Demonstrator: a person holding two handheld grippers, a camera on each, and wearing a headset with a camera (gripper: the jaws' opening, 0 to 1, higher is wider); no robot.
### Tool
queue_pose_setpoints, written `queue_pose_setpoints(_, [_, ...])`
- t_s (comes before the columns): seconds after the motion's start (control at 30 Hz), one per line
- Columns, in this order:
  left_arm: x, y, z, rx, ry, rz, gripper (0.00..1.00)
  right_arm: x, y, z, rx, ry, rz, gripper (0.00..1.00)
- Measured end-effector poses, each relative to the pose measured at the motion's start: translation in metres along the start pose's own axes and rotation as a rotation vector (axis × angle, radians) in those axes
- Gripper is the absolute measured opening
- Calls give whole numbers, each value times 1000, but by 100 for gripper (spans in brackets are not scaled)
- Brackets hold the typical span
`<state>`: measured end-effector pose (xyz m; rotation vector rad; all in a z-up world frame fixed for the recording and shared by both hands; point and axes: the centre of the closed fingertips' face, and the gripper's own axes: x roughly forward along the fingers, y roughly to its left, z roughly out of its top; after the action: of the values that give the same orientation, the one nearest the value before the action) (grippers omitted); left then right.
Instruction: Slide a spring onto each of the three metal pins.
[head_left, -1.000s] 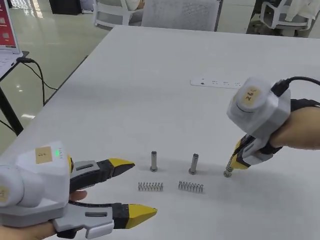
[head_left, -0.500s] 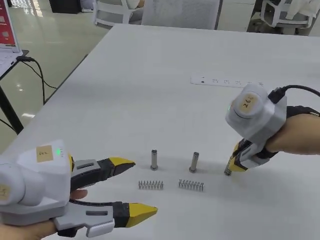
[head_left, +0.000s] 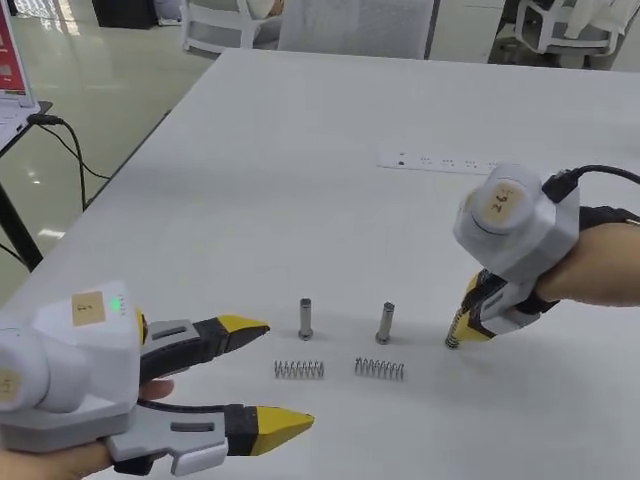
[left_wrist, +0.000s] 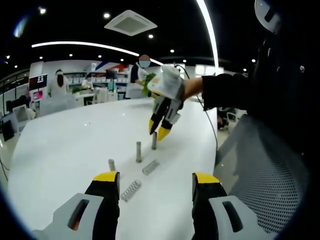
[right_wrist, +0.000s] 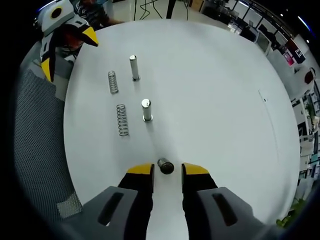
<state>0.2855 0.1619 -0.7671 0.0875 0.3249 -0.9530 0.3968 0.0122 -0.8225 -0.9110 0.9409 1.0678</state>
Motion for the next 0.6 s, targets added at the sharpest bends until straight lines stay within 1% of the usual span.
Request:
queue_pose_setpoints(0.1, [0,0,0,3,1,-2,53,-6,-1,4,-9,-12,-12,20])
queue_pose_setpoints(0.17, [0,0,0,4,1,-2,53,-10,1,10,-8,-30,-14,21])
queue_pose_setpoints(0.23, [0,-1,0,4,0,-2,53,-15,5,17,-5,-55,-6,22])
queue_pose_setpoints(0.33, [0,-1,1,7,0,-3,53,-19,10,24,-14,-76,-2,22])
queue_pose_setpoints(0.5, [0,-1,0,11,2,-3,53,-23,19,33,-32,-94,5,22])
queue_pose_setpoints(0.6, [0,-1,1,14,2,-5,53,-23,28,39,-50,-98,15,21])
